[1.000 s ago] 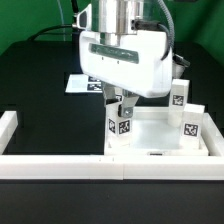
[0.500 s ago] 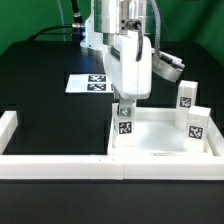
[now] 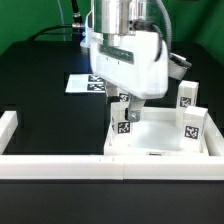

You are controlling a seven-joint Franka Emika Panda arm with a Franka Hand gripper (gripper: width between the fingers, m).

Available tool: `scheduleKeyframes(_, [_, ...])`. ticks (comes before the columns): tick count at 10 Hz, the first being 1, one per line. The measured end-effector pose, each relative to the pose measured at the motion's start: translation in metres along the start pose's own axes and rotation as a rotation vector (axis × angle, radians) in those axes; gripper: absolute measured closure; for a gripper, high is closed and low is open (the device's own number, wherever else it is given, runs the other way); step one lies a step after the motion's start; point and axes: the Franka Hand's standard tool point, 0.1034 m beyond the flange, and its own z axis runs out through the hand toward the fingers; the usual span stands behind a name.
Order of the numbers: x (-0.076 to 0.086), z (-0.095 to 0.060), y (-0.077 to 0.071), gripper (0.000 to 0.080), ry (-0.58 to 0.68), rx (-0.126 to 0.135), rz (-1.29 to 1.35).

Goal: Assemble square table

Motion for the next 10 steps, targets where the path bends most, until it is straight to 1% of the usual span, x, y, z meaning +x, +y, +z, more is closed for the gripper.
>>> scheduleKeyframes(1, [-0.0004,0.0000,-0.0003,0.0152,0.000,0.000,-0.119])
scheduleKeyframes(4, [0.0003,0.0000,0.0001,0.0150,0.000,0.000,-0.314])
scheduleKeyframes(6, [-0.0016,0.0003,-0.0007,0.0150,0.004,-0.007,-0.508])
scheduleKeyframes(7, [-0.0024,0.0004,-0.0010,0.0150,0.003,-0.006,-0.562])
scheduleKeyframes(10, [-0.0004,-0.0002,-0.0017,0.0150,0.014,-0.012,-0.844])
